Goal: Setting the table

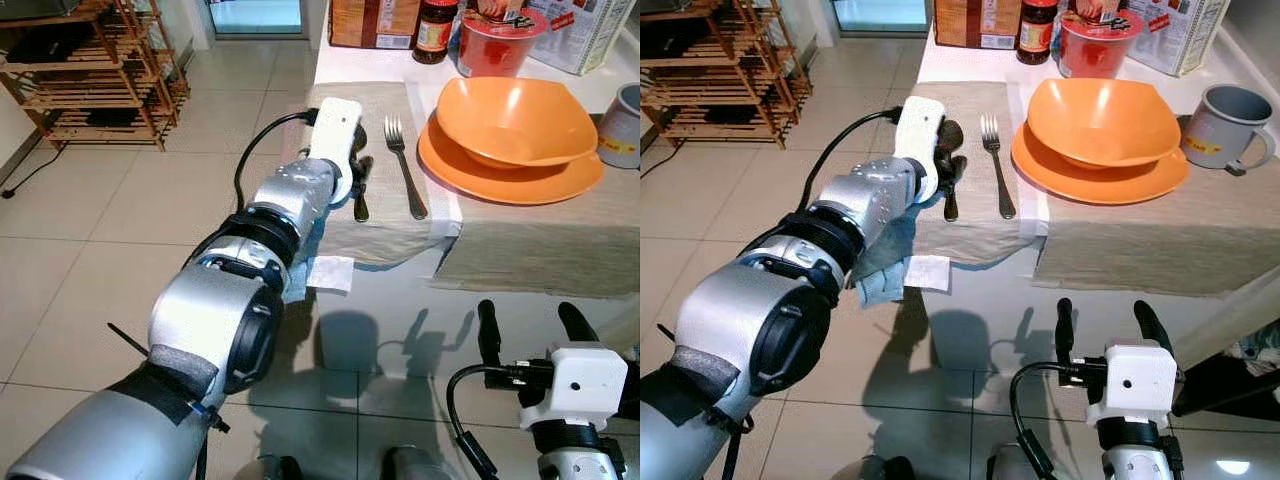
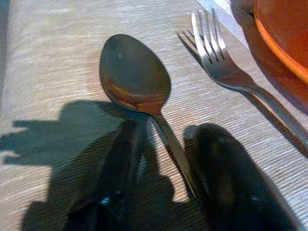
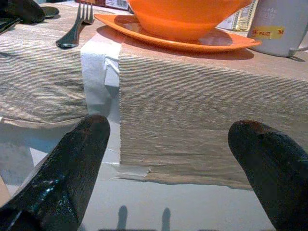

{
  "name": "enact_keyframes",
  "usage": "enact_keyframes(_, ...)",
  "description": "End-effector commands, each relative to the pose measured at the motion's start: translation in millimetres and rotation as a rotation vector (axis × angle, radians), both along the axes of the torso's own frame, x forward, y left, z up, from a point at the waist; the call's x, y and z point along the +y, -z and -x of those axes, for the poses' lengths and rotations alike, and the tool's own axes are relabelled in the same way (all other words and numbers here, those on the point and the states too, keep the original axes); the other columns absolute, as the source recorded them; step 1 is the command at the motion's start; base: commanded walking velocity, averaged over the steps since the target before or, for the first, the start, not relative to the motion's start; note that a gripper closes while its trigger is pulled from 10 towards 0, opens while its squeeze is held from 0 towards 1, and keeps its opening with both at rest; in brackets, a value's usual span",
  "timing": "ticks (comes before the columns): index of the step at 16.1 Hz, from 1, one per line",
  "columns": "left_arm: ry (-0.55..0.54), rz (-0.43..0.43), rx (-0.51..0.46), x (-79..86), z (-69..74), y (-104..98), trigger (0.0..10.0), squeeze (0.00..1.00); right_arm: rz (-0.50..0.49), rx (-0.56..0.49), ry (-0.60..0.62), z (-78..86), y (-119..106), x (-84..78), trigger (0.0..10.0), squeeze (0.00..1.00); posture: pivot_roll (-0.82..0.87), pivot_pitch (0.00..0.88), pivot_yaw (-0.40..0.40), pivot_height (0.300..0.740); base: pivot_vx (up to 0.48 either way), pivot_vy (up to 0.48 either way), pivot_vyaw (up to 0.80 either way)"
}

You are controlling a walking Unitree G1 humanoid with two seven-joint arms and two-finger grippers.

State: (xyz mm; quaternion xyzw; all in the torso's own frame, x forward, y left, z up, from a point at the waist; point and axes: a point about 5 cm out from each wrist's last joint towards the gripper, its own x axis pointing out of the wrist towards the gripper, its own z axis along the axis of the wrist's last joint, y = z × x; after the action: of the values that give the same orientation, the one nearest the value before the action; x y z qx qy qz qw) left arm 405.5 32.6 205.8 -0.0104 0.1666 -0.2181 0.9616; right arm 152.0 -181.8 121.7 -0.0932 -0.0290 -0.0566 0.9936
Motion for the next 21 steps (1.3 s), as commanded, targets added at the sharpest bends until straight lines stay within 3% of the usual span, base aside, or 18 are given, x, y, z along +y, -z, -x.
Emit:
enact_keyframes(1, -0.011, -0.006, 0.154, 1.9, 8.8, 30, 0.0, 0.0, -0.002, 0.023, 0.0, 0.0, 3, 0.8, 10.0, 0.0, -0.28, 0.119, 0.083, 0.74, 0.0, 0.0, 0.0)
enact_keyframes(3, -0.011, -0.016, 0.156, 2.8, 9.1, 32, 0.0, 0.0, -0.002, 0.023, -0.001, -0.3, 3, 0.9, 10.0, 0.0, -0.28, 0.12, 0.082, 0.74, 0.0, 0.0, 0.0)
enact_keyframes(8, 0.075, -0.165, 0.07, -4.6, 10.9, 33, 0.0, 0.0, -0.003, 0.028, -0.002, 0.1, 4, 1.7, 10.0, 0.0, -0.28, 0.126, 0.083, 0.74, 0.0, 0.0, 0.0)
enact_keyframes(11, 0.106, -0.174, 0.032, -10.0, 10.9, 28, 0.0, 0.0, -0.006, 0.029, -0.002, 0.1, 4, 2.5, 10.0, 0.0, -0.28, 0.129, 0.083, 0.74, 0.0, 0.0, 0.0)
enact_keyframes(13, 0.104, -0.134, -0.013, -12.8, 8.2, 17, 0.0, 0.0, -0.005, 0.029, -0.002, -0.2, 4, 2.5, 10.0, 0.0, -0.28, 0.129, 0.082, 0.74, 0.0, 0.0, 0.0)
enact_keyframes(14, 0.089, -0.094, -0.11, -13.7, 2.7, -5, 0.0, 0.0, -0.004, 0.028, -0.001, -0.7, 4, 2.4, 10.0, 0.0, -0.28, 0.129, 0.082, 0.74, 0.0, 0.0, 0.0)
enact_keyframes(15, 0.081, -0.078, -0.137, -13.1, 1.1, -11, 0.0, 0.0, -0.004, 0.028, -0.001, -0.8, 4, 2.2, 10.0, 0.0, -0.28, 0.129, 0.082, 0.74, 0.0, 0.0, 0.0)
enact_keyframes(21, 0.018, 0.021, -0.334, 1.6, -8.3, -60, 0.0, 0.0, -0.004, 0.027, -0.007, -4.9, 7, 2.2, 10.0, 0.0, -0.26, 0.113, 0.079, 0.74, 0.0, 0.0, 0.0)
